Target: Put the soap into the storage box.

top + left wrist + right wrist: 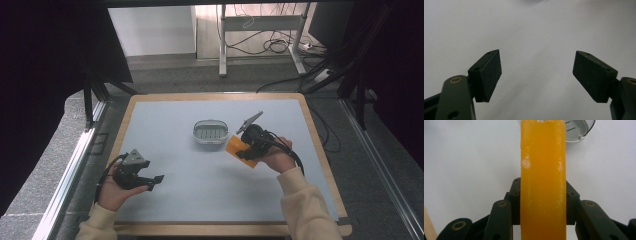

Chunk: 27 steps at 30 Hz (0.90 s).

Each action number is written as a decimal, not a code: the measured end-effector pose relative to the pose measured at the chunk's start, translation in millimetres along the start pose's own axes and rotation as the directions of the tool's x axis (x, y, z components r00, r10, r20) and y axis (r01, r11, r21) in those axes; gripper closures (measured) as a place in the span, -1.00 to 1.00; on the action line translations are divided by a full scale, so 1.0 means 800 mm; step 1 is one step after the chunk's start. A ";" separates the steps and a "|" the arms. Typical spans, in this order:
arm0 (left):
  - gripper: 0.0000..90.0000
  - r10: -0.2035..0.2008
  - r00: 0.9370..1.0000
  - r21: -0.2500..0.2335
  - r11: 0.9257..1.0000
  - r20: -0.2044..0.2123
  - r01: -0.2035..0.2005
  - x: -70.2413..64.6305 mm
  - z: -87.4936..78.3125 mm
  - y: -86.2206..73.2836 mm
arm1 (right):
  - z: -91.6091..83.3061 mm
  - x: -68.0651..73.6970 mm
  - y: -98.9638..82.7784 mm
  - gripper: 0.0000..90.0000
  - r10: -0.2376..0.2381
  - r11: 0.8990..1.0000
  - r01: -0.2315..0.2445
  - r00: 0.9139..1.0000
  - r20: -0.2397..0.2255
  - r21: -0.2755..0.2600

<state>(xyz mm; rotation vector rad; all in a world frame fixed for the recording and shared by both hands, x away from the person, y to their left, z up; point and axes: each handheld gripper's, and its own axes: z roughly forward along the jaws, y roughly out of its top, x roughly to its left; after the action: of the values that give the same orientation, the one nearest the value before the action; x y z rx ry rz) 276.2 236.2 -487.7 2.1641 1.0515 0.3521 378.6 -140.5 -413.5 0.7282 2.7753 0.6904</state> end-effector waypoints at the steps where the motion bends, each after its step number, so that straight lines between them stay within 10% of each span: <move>1: -0.49 0.000 1.000 0.000 1.000 0.000 0.000 0.000 0.000 0.000 | 0.000 -0.002 0.001 0.37 0.003 1.000 -0.003 1.000 -0.003 -0.003; 27: -0.49 0.004 1.000 -0.007 1.000 0.004 -0.004 0.000 -0.001 0.000 | 0.022 -0.015 0.042 0.37 -0.074 0.997 0.074 0.997 -0.029 0.004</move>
<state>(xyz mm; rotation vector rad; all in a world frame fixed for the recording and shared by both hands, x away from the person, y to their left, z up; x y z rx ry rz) 275.7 236.4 -487.3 2.1603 1.0433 0.3526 408.1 -113.6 -412.2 0.6174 2.8155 0.6845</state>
